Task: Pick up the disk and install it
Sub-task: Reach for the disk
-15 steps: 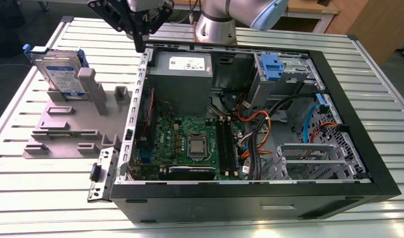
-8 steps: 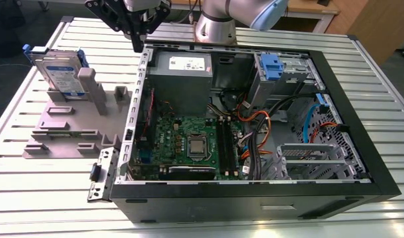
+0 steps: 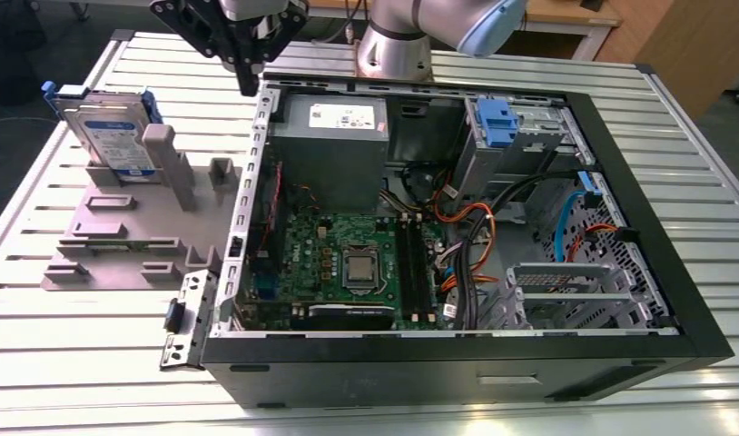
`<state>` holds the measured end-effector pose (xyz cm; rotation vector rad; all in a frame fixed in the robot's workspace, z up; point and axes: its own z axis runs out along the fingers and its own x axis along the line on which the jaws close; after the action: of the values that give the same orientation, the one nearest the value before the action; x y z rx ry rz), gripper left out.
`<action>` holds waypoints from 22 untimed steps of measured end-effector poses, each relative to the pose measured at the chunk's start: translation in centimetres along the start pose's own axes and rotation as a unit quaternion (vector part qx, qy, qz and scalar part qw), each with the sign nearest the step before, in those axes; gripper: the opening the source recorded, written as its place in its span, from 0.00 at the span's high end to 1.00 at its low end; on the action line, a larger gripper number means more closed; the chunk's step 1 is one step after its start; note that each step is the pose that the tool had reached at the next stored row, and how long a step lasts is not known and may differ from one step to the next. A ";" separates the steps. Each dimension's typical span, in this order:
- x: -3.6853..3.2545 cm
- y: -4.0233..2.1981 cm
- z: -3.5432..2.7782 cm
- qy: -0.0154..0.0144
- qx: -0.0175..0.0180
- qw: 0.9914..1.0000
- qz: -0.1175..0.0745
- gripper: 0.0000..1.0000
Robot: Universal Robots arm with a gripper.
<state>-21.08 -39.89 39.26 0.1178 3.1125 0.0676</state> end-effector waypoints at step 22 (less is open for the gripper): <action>0.61 -0.05 -0.01 0.000 0.000 1.000 0.000 0.89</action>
<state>-21.69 -39.89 39.25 0.1180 3.1124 0.0677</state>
